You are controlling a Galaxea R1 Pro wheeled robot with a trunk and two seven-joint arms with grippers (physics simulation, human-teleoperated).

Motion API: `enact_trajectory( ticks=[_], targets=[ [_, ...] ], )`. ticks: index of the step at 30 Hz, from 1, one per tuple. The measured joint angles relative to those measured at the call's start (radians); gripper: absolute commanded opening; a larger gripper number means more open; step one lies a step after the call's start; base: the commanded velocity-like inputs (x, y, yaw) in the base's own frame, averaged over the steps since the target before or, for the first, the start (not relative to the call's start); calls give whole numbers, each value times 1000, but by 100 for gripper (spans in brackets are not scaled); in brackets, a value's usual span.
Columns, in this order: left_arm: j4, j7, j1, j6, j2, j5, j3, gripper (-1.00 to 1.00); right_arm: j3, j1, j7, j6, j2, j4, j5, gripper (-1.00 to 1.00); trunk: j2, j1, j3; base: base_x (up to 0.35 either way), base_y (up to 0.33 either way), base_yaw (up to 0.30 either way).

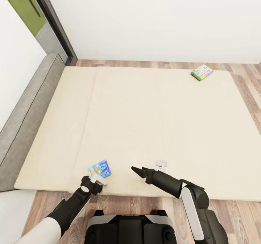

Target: Put all the toys in the child's room - the three board games (two on the bed and one on the table), the two jigsaw puzzles on the table, and the tennis ball on the table - inside the toy box on the table in the child's room.

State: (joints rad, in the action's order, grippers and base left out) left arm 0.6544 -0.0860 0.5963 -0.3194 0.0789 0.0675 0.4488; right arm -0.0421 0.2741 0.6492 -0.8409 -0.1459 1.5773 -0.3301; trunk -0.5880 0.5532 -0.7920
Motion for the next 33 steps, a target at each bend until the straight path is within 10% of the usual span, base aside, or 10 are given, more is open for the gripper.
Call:
enact_trajectory(
  ticks=[33],
  targets=[
    [104, 141, -2, -22, 38, 9, 4, 100, -2, 0, 0, 0, 0, 0, 0, 100, 0, 0, 0, 0, 0, 0]
  ],
)
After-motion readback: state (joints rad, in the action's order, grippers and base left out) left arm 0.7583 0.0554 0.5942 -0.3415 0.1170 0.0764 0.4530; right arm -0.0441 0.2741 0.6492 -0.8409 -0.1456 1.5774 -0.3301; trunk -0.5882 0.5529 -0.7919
